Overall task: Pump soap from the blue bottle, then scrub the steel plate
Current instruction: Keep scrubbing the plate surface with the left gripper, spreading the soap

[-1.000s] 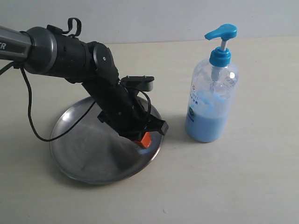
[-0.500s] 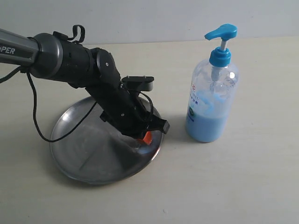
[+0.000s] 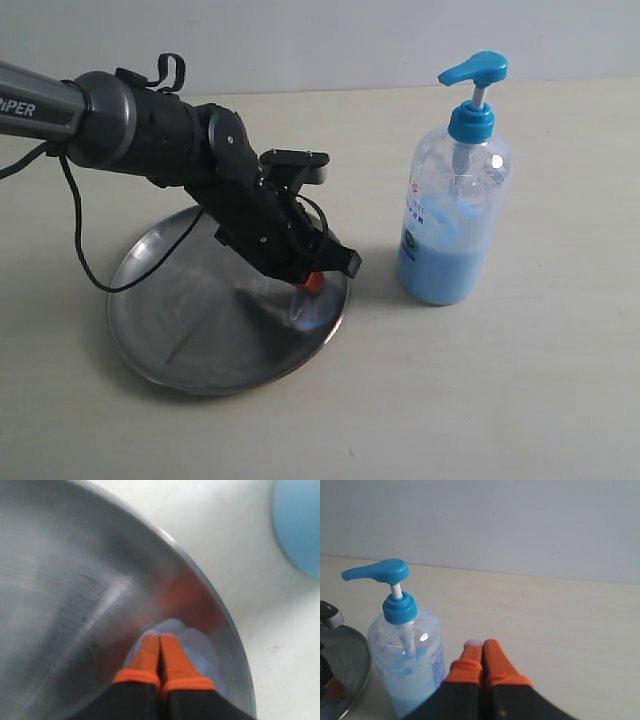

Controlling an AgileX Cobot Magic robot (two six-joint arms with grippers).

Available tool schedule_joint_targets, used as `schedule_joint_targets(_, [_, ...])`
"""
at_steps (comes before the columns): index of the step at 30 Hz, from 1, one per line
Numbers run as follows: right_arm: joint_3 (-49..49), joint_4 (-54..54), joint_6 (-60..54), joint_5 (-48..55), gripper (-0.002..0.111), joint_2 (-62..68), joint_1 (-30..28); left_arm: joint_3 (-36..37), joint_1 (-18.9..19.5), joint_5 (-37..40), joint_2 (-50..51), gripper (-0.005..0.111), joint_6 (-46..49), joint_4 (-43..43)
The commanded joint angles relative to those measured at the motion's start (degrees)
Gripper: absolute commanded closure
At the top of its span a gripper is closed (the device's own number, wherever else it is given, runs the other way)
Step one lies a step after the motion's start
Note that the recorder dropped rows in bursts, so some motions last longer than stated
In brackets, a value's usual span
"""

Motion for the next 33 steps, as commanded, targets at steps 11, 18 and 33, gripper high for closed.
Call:
schedule_joint_targets(11, [0.19,0.12,-0.23,-0.34,0.108,-0.26,-0.24,0.35,0.14,13.73,-2.02,0.107,0.45,7.86])
schedule_joint_targets(18, [0.19,0.12,-0.23,-0.34,0.108,-0.26,-0.24,0.35,0.14,15.23,-2.35,0.107,0.45,5.83])
schedule_joint_targets(33, [0.19,0.26,-0.23,-0.34,0.108,-0.26,-0.24,0.35,-0.09,12.83,-1.76,0.107,3.64,-1.11])
